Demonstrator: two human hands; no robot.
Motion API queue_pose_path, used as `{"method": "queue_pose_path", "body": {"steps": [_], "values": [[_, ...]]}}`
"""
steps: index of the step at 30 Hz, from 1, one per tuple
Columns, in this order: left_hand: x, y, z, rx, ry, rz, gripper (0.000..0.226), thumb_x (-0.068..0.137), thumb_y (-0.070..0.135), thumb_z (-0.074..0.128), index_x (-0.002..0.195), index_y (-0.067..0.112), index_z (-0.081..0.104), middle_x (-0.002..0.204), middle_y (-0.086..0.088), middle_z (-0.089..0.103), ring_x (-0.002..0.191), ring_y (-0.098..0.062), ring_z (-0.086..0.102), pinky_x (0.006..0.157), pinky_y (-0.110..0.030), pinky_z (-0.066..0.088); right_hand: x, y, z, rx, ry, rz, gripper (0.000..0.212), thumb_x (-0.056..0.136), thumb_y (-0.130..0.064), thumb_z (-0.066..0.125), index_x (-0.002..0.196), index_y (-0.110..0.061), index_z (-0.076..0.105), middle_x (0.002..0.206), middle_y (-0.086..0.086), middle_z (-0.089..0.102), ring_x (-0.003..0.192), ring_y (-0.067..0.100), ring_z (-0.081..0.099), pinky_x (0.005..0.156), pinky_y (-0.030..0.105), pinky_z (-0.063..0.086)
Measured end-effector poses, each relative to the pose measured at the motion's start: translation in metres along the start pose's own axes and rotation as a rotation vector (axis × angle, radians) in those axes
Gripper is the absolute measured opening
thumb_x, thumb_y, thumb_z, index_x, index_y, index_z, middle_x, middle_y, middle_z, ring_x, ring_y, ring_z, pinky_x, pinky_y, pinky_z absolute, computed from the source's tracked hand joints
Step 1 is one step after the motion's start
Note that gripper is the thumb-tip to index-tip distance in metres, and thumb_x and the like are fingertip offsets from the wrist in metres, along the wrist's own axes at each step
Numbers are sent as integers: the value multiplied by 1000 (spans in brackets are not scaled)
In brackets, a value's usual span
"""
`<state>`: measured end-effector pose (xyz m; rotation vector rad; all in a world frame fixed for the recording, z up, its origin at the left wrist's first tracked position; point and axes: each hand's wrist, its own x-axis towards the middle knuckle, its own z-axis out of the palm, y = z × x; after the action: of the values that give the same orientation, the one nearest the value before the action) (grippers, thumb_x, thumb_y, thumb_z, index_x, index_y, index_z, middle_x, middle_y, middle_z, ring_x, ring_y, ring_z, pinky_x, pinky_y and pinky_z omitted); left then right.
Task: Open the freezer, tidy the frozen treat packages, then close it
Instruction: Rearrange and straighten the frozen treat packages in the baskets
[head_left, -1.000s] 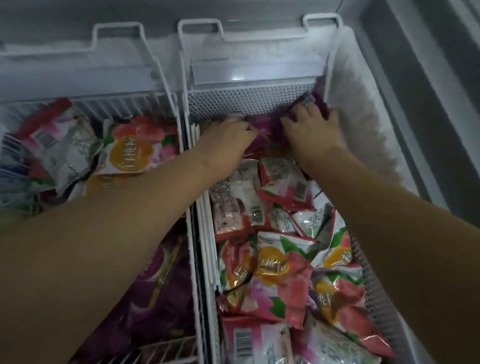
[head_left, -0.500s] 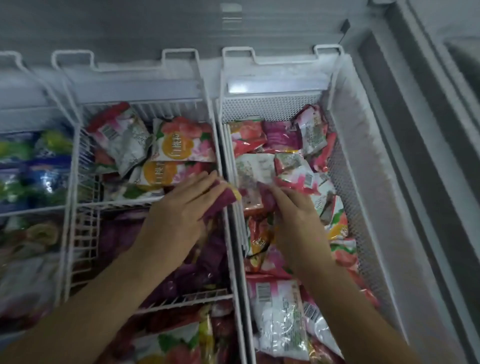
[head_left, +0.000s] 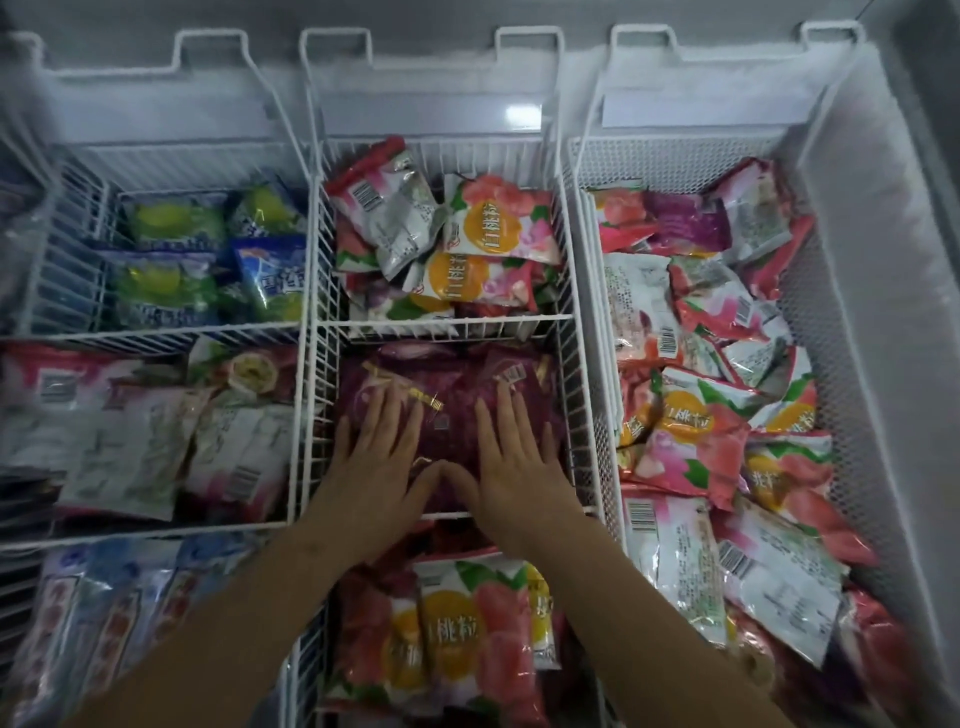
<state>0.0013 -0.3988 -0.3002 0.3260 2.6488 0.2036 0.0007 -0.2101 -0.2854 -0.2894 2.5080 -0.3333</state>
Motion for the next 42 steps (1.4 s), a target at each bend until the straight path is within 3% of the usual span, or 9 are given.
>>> {"method": "queue_pose_path", "body": {"steps": [5,8,12,15,21,25,28,35,42], "values": [[10,4,-14,-21,-15,-12,72,90,69,-8,144,26,-29,150,-3,-41,136,-17,-42,114,-46,-14,8,2,-19,12,-20,19,87,87,-74,-4,152,-18,-18,154,5,-37,142,21,-32,120,53,-3],[3,14,-27,2,13,63,71,91,67,-9,146,26,-28,150,-2,-41,139,-19,-37,117,-48,-8,-6,3,-30,54,-11,-35,82,92,-70,0,153,-18,-17,155,4,-36,142,20,-33,120,51,0],[25,42,-61,-115,142,174,71,97,65,6,149,26,-23,157,4,-30,145,-14,-24,116,-44,-2,-16,30,-68,140,315,-93,73,99,-58,8,155,-14,-4,162,4,-18,146,14,-22,121,40,-1],[70,78,-92,-113,240,295,70,99,61,11,153,24,-14,160,2,-20,146,-12,-20,119,-42,-1,-8,73,-105,232,482,6,67,102,-48,24,155,-12,4,164,3,-6,149,13,-12,120,35,-3],[190,161,-123,-59,241,427,67,100,43,29,154,14,2,162,-4,-4,147,-14,-11,120,-39,-3,33,181,-150,157,462,200,61,103,-28,37,154,-6,13,163,10,7,150,23,4,121,47,14],[262,204,-124,6,243,464,59,97,27,49,149,5,30,156,-12,27,146,-25,20,120,-40,15,66,232,-165,23,446,201,58,98,-11,47,151,-2,24,159,17,20,147,32,18,117,50,23],[295,219,-117,92,254,485,48,85,10,60,132,5,52,136,-14,52,127,-29,43,107,-37,32,95,253,-174,-96,403,130,57,93,-6,49,147,0,32,156,18,27,145,31,22,116,49,25],[326,234,-109,29,200,424,54,78,14,61,130,1,50,134,-17,49,119,-34,51,97,-43,43,141,266,-187,-215,327,102,61,93,-10,49,149,-3,24,153,21,26,140,34,29,113,48,28],[323,232,-117,-50,266,410,46,82,10,61,128,8,54,127,-15,55,116,-34,51,93,-43,42,132,255,-194,-211,466,149,33,94,-14,51,126,-8,56,125,18,58,116,36,52,93,45,41]]}}
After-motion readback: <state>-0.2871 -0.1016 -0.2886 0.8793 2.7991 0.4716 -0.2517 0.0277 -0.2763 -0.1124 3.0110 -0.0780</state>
